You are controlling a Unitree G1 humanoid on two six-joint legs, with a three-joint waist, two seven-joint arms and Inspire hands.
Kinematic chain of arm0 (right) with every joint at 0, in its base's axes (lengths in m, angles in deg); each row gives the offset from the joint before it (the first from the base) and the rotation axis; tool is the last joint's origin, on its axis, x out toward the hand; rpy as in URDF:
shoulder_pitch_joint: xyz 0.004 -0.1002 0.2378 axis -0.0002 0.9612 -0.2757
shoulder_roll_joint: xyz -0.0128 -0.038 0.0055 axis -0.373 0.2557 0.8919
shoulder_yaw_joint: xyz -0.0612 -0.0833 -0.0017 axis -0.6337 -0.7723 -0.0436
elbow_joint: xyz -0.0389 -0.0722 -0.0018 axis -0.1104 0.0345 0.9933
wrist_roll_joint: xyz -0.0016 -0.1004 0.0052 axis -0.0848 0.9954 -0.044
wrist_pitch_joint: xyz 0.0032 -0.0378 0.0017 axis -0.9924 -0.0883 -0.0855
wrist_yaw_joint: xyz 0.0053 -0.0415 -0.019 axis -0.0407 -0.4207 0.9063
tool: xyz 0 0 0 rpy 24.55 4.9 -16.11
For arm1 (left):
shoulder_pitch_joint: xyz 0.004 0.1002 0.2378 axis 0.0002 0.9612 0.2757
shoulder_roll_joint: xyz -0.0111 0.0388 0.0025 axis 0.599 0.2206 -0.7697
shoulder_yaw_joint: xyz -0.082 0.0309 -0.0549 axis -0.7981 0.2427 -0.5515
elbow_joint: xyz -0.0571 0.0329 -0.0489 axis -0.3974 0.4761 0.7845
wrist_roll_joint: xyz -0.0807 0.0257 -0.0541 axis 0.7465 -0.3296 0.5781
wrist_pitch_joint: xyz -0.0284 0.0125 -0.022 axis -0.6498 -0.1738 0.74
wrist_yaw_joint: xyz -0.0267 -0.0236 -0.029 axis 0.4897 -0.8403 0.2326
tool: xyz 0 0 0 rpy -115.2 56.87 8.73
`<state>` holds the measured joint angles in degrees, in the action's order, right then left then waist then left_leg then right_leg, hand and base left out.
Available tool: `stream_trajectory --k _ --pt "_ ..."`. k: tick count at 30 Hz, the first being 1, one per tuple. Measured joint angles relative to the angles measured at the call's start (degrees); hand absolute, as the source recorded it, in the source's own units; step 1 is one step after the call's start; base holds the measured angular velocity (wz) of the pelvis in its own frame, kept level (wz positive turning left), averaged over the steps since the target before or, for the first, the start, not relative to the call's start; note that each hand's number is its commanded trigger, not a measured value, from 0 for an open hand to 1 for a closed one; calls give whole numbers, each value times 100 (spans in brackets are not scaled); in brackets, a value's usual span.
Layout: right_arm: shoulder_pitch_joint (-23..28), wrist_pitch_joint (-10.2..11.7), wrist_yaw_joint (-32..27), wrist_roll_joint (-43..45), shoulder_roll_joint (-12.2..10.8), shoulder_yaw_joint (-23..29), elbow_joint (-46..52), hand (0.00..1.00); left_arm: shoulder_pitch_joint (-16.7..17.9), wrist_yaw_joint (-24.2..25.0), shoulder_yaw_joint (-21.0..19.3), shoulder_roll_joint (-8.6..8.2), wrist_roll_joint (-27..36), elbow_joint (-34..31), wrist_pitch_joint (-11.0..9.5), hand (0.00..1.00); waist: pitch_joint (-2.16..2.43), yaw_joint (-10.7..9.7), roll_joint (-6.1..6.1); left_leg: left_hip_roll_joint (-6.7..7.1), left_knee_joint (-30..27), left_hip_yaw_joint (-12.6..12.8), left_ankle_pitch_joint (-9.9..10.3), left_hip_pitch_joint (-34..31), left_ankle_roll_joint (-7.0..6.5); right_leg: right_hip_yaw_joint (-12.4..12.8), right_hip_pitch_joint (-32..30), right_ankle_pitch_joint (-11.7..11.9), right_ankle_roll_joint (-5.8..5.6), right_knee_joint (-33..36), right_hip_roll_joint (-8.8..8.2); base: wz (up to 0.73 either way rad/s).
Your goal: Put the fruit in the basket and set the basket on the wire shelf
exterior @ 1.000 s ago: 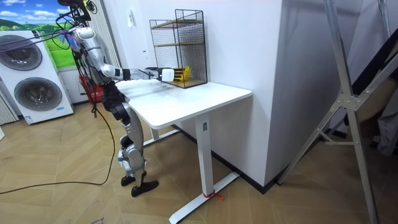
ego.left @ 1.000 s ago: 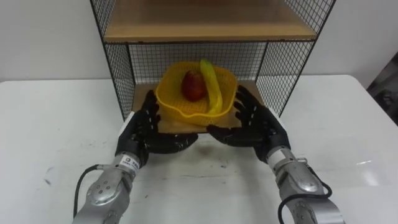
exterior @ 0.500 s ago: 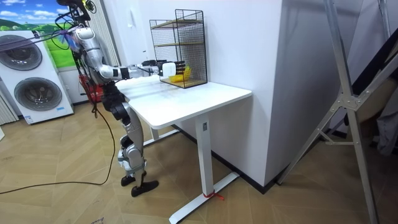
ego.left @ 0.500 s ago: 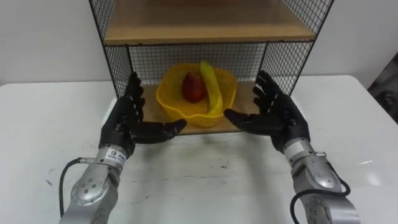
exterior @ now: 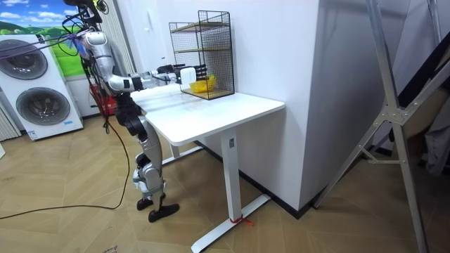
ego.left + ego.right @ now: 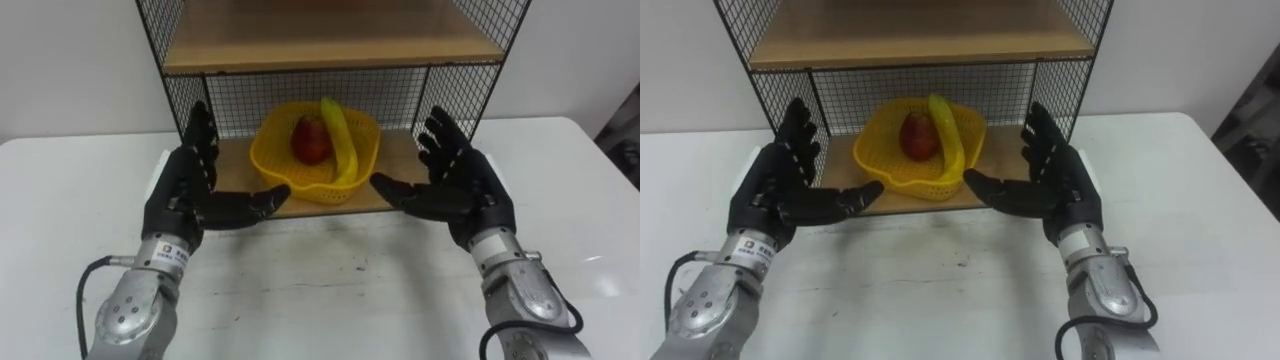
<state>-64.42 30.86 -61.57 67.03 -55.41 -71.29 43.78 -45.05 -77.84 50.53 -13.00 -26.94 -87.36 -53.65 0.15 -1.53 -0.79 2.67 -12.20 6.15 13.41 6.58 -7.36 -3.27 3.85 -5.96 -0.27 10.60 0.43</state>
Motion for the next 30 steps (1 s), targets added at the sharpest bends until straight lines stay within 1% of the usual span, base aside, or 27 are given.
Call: stream_trajectory --k 5,9,12,13,14,16,18,20,22,23,24,25,26,27,28,30 --pt "91 51 -44 80 0 0 33 0 312 68 39 1 12 0 -5 0 -9 -19 20 -1 2 -1 0 -22 1 3 -23 0 0 3 1 0" --pt "178 56 -44 361 -5 -9 44 0 430 105 56 -2 16 0 -18 0 -4 -12 27 -1 -1 0 -5 -96 2 10 -93 2 3 5 4 0" --pt "378 67 -37 570 -5 -35 233 0 492 122 165 -4 16 -2 -50 0 -7 2 30 -1 -1 -6 -6 -98 3 2 -96 2 3 2 3 0" --pt "459 170 -33 632 -5 -57 286 0 503 122 208 -5 16 -2 -80 0 -4 -2 32 0 -1 -5 -6 -93 3 2 -91 2 4 5 1 0" --pt "514 271 -28 642 -4 -78 303 0 514 122 257 -5 16 -3 -161 0 -1 -6 37 0 -1 -5 -6 -93 3 4 -92 2 4 6 2 0" --pt "577 296 -22 635 -3 -78 371 0 535 121 286 -5 17 -29 -276 0 8 4 40 -1 0 -3 -6 -92 3 3 -92 2 4 6 2 0" --pt "630 348 -57 639 10 -76 461 0 539 121 286 6 18 -96 -294 0 7 3 40 -1 0 -1 -6 -92 3 4 -92 3 5 4 3 0" --pt "677 468 -100 647 33 -77 522 0 540 121 285 27 25 -130 -431 0 4 -1 34 0 1 -3 -6 -91 3 3 -92 3 5 4 4 0" --pt "740 505 -148 741 79 -68 647 0 554 121 261 70 21 -202 -470 0 -6 0 9 0 1 -2 -6 -91 3 14 -93 4 6 3 6 0" --pt "825 518 -167 842 144 -48 810 0 599 121 224 129 9 -340 -483 0 -14 18 -9 0 3 -1 -6 -95 3 15 -98 4 6 2 8 0" --pt "867 537 -173 876 175 -37 886 0 634 121 189 150 9 -427 -489 0 -17 18 -14 0 3 -1 -6 -94 3 13 -98 4 6 2 8 0" --pt "955 632 -185 884 206 38 982 0 686 119 105 176 8 -576 -542 0 -18 18 -19 0 9 -1 -7 -92 5 13 -100 4 6 2 8 0" --pt "1008 711 -214 882 219 152 1022 0 728 117 17 183 8 -655 -664 0 -23 29 -28 1 10 -1 -7 -89 5 14 -100 4 6 3 8 0" --pt "1018 731 -260 883 229 210 1036 0 749 109 -34 187 13 -692 -703 0 -24 27 -35 2 10 -1 -8 -89 6 22 -100 4 6 5 8 0" --pt "1019 743 -341 885 230 368 1065 0 772 87 -139 197 31 -746 -734 0 -15 37 -50 2 14 1 -9 -88 7 39 -100 4 6 6 11 -3" --pt "1012 808 -576 893 240 623 1071 0 773 81 -338 200 19 -809 -743 0 -4 56 -60 2 30 11 -13 -73 11 110 -98 4 7 10 56 -4"
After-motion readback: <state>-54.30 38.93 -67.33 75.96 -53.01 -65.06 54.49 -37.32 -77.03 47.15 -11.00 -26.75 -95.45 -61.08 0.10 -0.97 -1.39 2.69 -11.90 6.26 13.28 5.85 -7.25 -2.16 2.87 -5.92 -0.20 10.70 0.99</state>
